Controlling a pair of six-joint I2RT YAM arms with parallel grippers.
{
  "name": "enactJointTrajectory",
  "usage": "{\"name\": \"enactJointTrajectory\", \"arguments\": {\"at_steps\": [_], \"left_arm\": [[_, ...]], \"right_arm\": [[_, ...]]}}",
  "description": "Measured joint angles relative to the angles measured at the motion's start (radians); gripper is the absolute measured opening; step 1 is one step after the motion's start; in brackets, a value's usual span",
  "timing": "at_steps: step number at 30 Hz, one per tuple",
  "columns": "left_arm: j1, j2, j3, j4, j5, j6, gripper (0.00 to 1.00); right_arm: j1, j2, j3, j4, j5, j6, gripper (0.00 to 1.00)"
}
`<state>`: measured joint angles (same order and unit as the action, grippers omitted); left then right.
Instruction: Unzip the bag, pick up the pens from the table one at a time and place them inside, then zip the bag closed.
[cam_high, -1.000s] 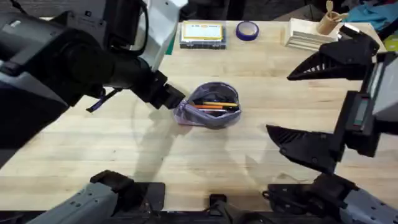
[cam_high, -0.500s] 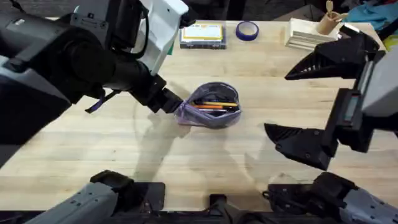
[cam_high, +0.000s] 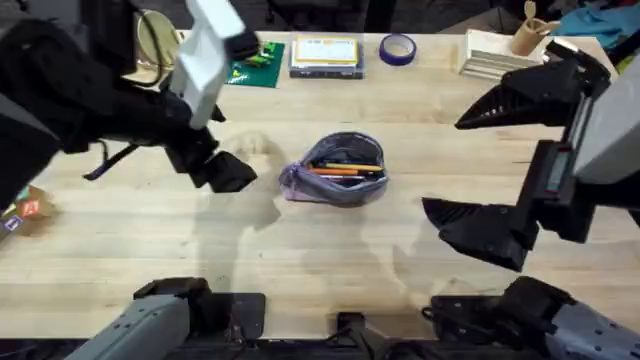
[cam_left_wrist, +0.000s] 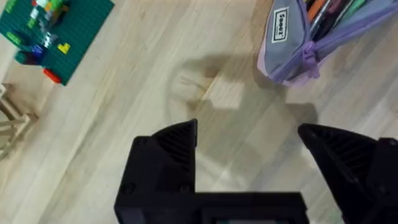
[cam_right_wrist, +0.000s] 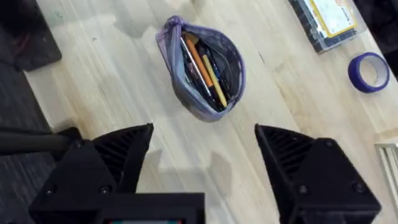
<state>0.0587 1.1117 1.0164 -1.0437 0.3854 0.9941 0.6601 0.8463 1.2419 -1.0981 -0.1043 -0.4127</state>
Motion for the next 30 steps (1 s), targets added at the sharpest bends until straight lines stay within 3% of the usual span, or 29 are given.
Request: {"name": "enactJointTrajectory", "arguments": {"at_steps": [5, 11, 20, 30], "left_arm": [[0.087, 0.000, 0.000, -0.021, 0.091, 0.126, 0.993], [0.141, 0.007, 0.000, -0.090, 0.173, 0.296, 0.993], [0.167, 0.174, 0.000, -0.119, 0.216, 0.486, 0.993], [0.167, 0.323, 0.000, -0.111, 0.252, 0.628, 0.993]], "right_arm": [[0.000, 0.000, 0.000, 0.012, 0.000, 0.040, 0.998], [0.000, 0.000, 0.000, 0.057, 0.000, 0.095, 0.998], [0.000, 0.053, 0.000, 0.141, 0.000, 0.260, 0.998], [0.004, 0.155, 0.000, 0.202, 0.000, 0.667, 0.998]]}}
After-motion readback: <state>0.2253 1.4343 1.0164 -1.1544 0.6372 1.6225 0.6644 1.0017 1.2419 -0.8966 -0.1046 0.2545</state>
